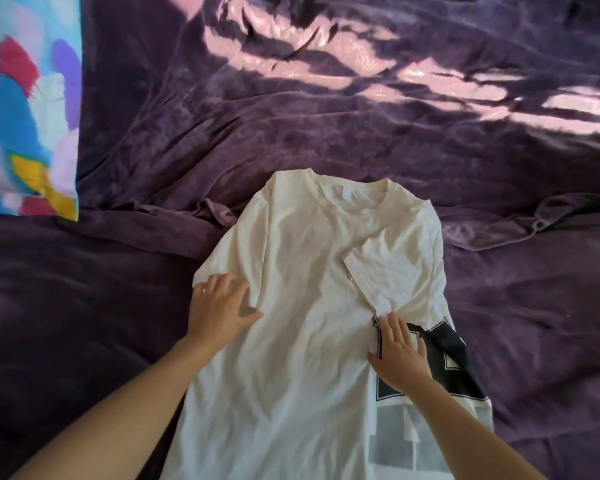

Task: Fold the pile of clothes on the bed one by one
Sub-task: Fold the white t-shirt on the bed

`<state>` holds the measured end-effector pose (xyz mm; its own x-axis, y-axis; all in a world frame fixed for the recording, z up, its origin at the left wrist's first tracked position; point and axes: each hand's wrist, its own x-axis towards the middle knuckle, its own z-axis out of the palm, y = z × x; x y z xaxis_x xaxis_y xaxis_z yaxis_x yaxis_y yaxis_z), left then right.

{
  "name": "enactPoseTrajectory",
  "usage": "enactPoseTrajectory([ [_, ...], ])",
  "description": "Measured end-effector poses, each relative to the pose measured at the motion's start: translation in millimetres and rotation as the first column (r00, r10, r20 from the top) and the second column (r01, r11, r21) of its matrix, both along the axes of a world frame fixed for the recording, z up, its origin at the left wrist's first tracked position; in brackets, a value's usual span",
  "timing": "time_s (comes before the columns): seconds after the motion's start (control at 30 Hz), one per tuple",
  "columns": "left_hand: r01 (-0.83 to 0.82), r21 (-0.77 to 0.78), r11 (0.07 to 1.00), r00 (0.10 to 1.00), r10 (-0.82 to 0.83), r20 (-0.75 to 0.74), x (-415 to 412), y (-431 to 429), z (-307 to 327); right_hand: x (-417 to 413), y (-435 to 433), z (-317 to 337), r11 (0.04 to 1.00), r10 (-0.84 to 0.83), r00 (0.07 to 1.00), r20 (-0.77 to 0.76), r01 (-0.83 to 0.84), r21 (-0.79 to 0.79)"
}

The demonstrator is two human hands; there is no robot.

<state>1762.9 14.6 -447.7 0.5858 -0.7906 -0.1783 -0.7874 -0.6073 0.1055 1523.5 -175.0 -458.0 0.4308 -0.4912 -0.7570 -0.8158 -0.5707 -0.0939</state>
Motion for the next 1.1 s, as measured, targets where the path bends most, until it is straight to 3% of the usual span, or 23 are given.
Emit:
enactPoseTrajectory([
  [0.07,-0.11,0.001,0.994,0.994,0.11,-0.012,-7.3,-8.5,-0.3,0.2,-1.8,0.5,1.0,0.014,1.0,-0.003,-0.014,0.015],
  [0.2,-0.255,-0.175,0.951,0.96,0.227,-0.165,0.4,-7.0,5.2,-0.8,-4.6,1.5,0.999,0.028,1.0,0.0,-0.028,0.031],
  [0.27,-0.422,-0.312,0.851,0.899,0.349,-0.263,12.7,-9.5,25.0,-0.3,-6.9,2.9,0.999,0.031,1.0,0.001,-0.031,0.043],
  [0.3,-0.566,-0.362,0.741,0.816,0.439,-0.377,19.5,-14.0,39.8,0.0,-8.0,2.8,0.998,0.035,0.999,-0.001,-0.035,0.047],
  [0.37,-0.809,-0.436,0.393,0.587,0.523,-0.617,28.7,-29.8,71.6,0.7,-8.7,1.8,0.998,0.048,0.999,-0.004,-0.048,0.049],
  [0.4,-0.859,-0.449,0.247,0.509,0.502,-0.699,29.9,-40.7,83.6,0.7,-8.5,0.9,0.997,0.056,0.998,-0.004,-0.056,0.046],
  [0.43,-0.881,-0.442,0.17,0.469,0.44,-0.766,26.3,-53.3,93.5,0.3,-8.1,-0.1,0.997,0.06,0.998,-0.003,-0.06,0.042],
  [0.5,-0.91,-0.338,0.238,0.395,0.257,-0.882,7.6,-84.9,105.3,-0.7,-7.7,-1.4,0.997,0.067,0.998,-0.001,-0.067,0.039],
  [0.57,-0.853,-0.204,0.481,0.279,0.09,-0.956,-20.5,-109.8,105.3,-1.7,-9.0,-0.9,0.996,0.073,0.997,-0.001,-0.073,0.053],
  [0.6,-0.788,-0.16,0.595,0.236,0.052,-0.97,-31.3,-117.4,101.3,-2.0,-10.9,-0.3,0.995,0.081,0.997,-0.003,-0.081,0.062],
  [0.67,-0.73,-0.111,0.675,0.223,0.081,-0.971,-43.5,-122.4,85.8,-3.0,-15.2,0.6,0.991,0.111,0.994,-0.018,-0.109,0.082],
  [0.7,-0.722,-0.119,0.682,0.286,0.137,-0.948,-43.3,-120.1,75.3,-3.3,-17.2,0.7,0.988,0.126,0.992,-0.025,-0.123,0.091],
  [0.73,-0.664,-0.149,0.733,0.45,0.233,-0.862,-40.5,-114.0,64.8,-3.5,-19.0,0.5,0.986,0.137,0.99,-0.029,-0.134,0.1],
  [0.77,-0.536,-0.116,0.836,0.658,0.328,-0.678,-36.9,-104.8,53.7,-3.4,-20.2,0.5,0.984,0.147,0.989,-0.032,-0.143,0.107],
  [0.8,-0.391,-0.012,0.92,0.812,0.339,-0.474,-33.8,-94.2,40.9,-4.0,-20.8,-0.5,0.982,0.156,0.987,-0.029,-0.152,0.109],
  [0.83,-0.267,0.138,0.954,0.887,0.3,-0.352,-32.5,-83.4,30.3,-4.3,-21.3,-0.9,0.981,0.165,0.986,-0.024,-0.161,0.109],
  [0.9,-0.124,0.346,0.93,0.918,0.24,-0.317,-35.6,-64.3,12.0,-3.4,-22.3,0.4,0.976,0.189,0.982,-0.025,-0.185,0.117],
  [0.97,-0.059,0.383,0.922,0.927,0.193,-0.322,-38.9,-53.8,5.8,1.5,-28.1,6.3,0.961,0.251,0.966,-0.059,-0.241,0.139],
  [1.03,-0.09,0.25,0.964,0.949,0.159,-0.273,-34.7,-56.2,10.4,12.6,-43.9,19.7,0.954,0.276,0.96,-0.036,-0.27,0.128],
  [1.1,-0.149,0.025,0.988,0.97,0.151,-0.189,-19.7,-71.1,18.1,28.4,-69.9,33.4,0.987,0.161,0.978,0.134,-0.156,-0.044],
])
